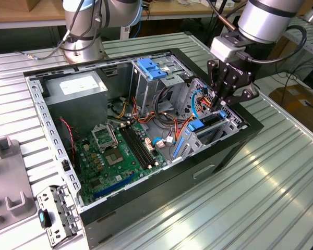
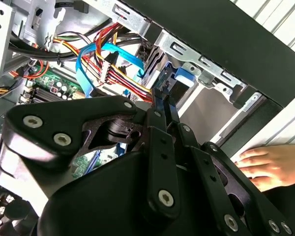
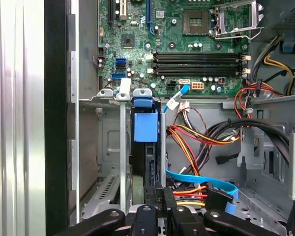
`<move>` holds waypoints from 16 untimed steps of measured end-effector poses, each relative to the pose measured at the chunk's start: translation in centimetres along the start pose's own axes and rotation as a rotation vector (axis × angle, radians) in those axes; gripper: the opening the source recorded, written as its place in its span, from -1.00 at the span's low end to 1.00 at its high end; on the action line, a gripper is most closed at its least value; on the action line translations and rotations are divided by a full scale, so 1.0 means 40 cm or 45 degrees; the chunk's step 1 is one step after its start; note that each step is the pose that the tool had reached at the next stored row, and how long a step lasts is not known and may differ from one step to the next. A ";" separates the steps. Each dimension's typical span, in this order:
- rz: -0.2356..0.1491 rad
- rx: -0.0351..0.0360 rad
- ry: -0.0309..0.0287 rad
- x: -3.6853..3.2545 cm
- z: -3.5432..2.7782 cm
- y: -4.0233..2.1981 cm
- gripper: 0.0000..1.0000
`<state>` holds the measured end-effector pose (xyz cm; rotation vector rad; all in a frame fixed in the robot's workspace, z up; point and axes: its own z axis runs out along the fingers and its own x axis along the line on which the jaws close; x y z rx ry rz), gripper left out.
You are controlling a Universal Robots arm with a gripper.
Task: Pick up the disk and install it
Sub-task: 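Insert the first disk wire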
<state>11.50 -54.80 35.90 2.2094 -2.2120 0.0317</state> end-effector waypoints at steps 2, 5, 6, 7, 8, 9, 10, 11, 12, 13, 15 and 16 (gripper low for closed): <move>0.001 0.0001 0.0005 0.002 0.004 0.001 -0.66; 0.001 0.0006 -0.0004 0.006 0.011 0.002 -0.66; 0.002 0.0005 -0.0003 0.007 0.013 0.003 -0.66; 0.004 0.0005 0.0001 0.007 0.015 0.003 -0.66; 0.004 0.0005 0.0001 0.007 0.017 0.003 -0.66; 0.005 0.0005 -0.0001 0.007 0.019 0.003 -0.66; 0.005 0.0005 0.0002 0.007 0.021 0.003 -0.66; 0.005 0.0005 0.0001 0.007 0.023 0.003 -0.66; 0.005 0.0005 0.0000 0.007 0.024 0.003 -0.66; 0.005 0.0005 0.0000 0.007 0.025 0.003 -0.66; 0.005 0.0005 0.0000 0.007 0.028 0.003 -0.66; 0.005 0.0005 0.0000 0.007 0.030 0.004 -0.66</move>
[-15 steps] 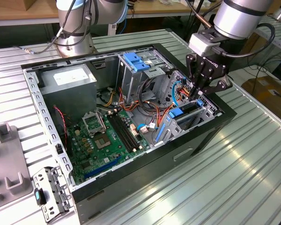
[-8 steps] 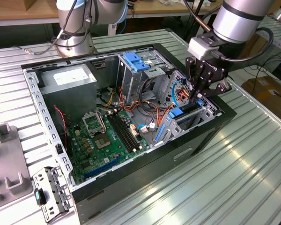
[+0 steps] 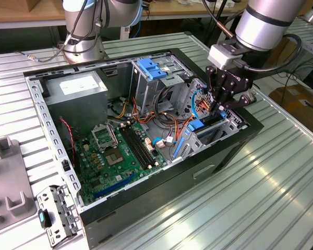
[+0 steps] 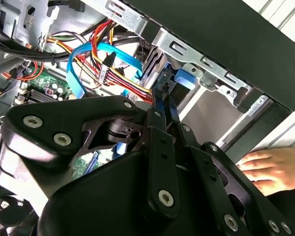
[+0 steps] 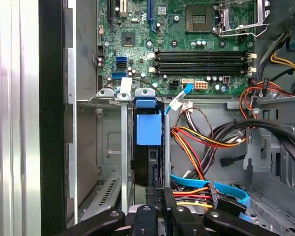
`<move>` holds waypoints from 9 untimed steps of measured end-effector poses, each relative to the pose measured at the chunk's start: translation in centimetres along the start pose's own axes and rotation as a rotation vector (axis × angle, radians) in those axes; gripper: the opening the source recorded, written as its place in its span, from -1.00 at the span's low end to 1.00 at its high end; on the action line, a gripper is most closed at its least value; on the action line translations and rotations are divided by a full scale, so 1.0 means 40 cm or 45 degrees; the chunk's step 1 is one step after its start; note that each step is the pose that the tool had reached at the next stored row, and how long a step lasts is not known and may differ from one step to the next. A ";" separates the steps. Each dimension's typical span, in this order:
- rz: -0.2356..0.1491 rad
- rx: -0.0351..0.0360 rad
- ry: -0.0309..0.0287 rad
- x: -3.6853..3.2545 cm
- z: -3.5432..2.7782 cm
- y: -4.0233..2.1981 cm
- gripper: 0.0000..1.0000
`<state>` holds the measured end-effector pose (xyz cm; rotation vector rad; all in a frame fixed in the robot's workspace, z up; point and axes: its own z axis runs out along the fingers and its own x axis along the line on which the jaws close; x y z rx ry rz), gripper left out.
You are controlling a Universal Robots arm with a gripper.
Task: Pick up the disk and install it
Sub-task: 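Insert the first disk wire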
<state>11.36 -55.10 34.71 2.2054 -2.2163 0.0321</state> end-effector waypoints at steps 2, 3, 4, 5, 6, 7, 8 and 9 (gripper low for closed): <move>0.000 0.0000 0.0000 0.000 0.002 0.000 -0.66; 0.000 0.0000 0.0001 0.000 0.003 0.000 -0.66; 0.000 0.0000 0.0001 0.000 0.004 0.000 -0.66; 0.000 0.0000 0.0001 0.000 0.005 0.000 -0.66; 0.000 0.0000 -0.0001 0.000 0.006 0.000 -0.66; 0.000 0.0000 -0.0001 0.000 0.006 0.000 -0.66; 0.000 0.0000 -0.0001 0.000 0.006 0.000 -0.66; 0.000 0.0000 -0.0002 0.000 0.006 0.000 -0.66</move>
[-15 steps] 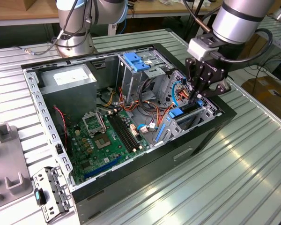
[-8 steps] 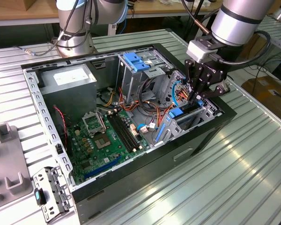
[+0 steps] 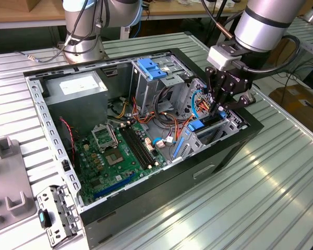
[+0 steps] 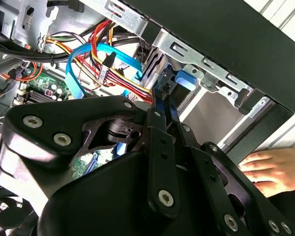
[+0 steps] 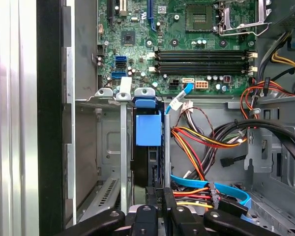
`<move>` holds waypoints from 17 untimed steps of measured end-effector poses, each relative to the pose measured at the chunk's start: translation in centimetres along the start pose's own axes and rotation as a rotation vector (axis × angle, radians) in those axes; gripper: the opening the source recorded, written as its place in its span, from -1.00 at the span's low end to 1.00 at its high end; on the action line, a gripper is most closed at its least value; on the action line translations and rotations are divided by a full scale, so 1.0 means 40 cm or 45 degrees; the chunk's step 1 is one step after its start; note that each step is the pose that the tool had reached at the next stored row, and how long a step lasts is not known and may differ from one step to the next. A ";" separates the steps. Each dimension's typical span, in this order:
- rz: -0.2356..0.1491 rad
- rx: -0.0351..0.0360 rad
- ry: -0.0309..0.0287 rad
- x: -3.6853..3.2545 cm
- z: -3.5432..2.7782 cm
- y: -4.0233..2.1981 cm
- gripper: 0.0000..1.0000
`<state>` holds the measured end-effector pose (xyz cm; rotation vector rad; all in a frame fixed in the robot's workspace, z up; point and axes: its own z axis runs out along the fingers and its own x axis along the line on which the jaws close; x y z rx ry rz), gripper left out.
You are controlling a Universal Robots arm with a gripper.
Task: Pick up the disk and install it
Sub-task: 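Insert the first disk wire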
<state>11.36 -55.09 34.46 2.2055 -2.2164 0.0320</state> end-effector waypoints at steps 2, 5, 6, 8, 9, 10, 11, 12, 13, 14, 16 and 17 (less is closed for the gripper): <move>0.000 0.0000 0.0000 0.000 0.000 0.000 -0.66; 0.000 0.0000 -0.0004 0.000 -0.001 0.000 -0.66; 0.000 0.0001 -0.0006 0.000 -0.003 0.000 -0.66; 0.000 0.0001 -0.0001 0.000 -0.006 0.000 -0.66; 0.000 0.0001 -0.0003 0.000 -0.008 0.000 -0.66; 0.000 0.0000 0.0000 0.000 -0.009 0.000 -0.66; 0.000 0.0000 0.0000 0.000 -0.011 0.000 -0.66; 0.000 0.0000 0.0000 0.000 -0.013 0.000 -0.66; 0.000 0.0000 -0.0001 0.000 -0.017 0.000 -0.66; 0.000 0.0001 -0.0002 0.001 -0.019 0.000 -0.66; 0.000 0.0001 -0.0005 0.000 -0.019 0.000 -0.66; 0.000 0.0001 -0.0006 0.000 -0.019 0.000 -0.66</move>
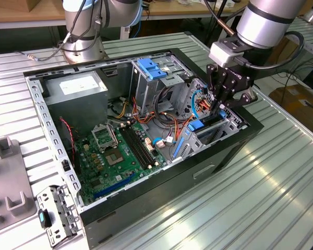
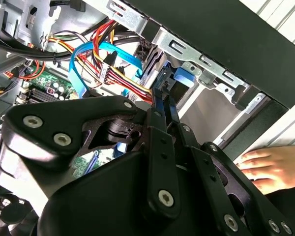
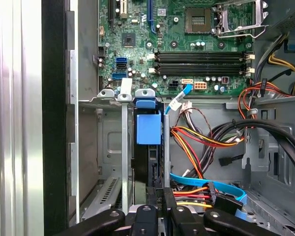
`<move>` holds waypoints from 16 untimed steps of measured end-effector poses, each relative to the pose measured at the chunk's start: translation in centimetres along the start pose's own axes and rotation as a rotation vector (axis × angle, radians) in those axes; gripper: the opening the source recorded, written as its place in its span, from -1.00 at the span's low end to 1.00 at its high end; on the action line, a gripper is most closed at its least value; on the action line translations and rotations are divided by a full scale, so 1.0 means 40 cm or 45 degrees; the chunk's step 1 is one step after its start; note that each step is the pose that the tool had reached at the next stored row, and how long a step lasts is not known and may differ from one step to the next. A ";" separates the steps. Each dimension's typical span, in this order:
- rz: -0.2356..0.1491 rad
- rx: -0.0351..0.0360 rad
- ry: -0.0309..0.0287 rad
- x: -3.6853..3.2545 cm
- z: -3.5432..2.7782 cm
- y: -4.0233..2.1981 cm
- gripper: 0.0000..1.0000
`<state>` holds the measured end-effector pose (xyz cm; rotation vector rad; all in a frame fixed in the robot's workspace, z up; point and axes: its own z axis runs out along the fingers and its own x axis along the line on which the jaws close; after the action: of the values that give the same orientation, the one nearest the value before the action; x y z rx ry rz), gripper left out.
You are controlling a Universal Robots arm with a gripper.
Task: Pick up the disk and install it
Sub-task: 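Insert the first disk wire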
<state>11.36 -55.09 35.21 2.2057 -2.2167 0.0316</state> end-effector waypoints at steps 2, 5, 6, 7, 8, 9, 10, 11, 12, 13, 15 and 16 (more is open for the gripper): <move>0.000 0.0000 0.0004 0.000 -0.001 0.000 -0.66; 0.000 0.0000 0.0005 0.000 -0.001 0.000 -0.66; 0.000 0.0000 0.0005 0.000 -0.001 0.000 -0.66; 0.000 0.0000 0.0006 0.000 -0.001 0.000 -0.66; 0.000 0.0000 0.0009 0.000 -0.001 -0.001 -0.66; 0.001 0.0000 0.0008 0.000 0.000 -0.001 -0.66; 0.003 -0.0002 0.0006 0.000 0.000 -0.002 -0.66; 0.011 -0.0003 0.0006 0.000 0.001 -0.003 -0.66; 0.015 -0.0004 0.0006 0.000 0.002 -0.003 -0.66; 0.019 -0.0005 0.0005 0.000 0.003 -0.003 -0.66; 0.028 -0.0007 0.0008 0.000 0.005 -0.004 -0.66; 0.040 -0.0010 0.0007 0.000 0.006 -0.003 -0.66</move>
<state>11.50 -55.09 34.98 2.1703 -2.2505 0.0316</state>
